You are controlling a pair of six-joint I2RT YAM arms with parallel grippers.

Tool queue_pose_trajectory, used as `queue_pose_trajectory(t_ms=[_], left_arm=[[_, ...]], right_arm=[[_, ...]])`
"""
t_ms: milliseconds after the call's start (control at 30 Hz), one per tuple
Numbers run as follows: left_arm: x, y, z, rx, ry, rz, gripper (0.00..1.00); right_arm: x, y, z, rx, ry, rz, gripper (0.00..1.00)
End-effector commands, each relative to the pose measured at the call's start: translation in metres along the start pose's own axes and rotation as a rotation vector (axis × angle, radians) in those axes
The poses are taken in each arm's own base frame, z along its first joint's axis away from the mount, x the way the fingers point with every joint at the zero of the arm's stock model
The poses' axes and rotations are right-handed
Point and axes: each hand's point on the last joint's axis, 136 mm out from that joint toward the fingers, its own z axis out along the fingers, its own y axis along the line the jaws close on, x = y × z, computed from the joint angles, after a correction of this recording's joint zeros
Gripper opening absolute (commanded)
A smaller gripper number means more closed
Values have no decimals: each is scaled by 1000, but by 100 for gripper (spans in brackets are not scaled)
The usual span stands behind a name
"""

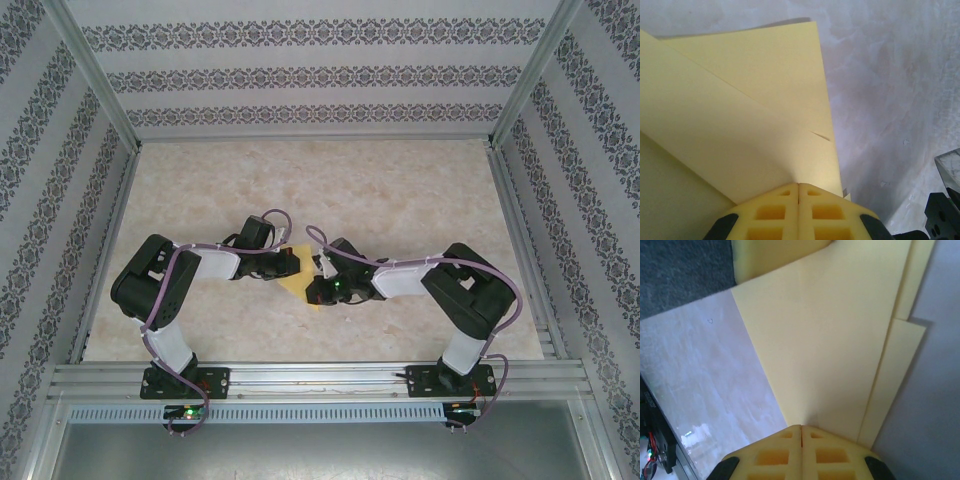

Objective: Fold a paper plane with a square sheet of paper (fold left side to right side)
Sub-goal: Fourth fold the wing at the center of the table.

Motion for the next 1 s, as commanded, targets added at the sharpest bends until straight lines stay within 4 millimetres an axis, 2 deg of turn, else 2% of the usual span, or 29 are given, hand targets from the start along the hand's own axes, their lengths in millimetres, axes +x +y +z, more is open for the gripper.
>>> queue_pose_trajectory(t_ms=[0,367,567,800,967], left_arm=[[21,41,3,-165,39,-60,0],[19,39,2,-157,32,-48,0],[18,32,1,-128,26,-41,0],[3,3,-5,-37,-11,-23,4],[-19,-35,-21,75,-73,11,13]], right_arm=[[59,-31,0,100,169,107,0],[75,-34,-9,90,179,125,0],[72,-23,-25,53,154,101,0],[41,-4,-61,-41,42,54,0],[14,-5,-78,-65,-51,11,18]])
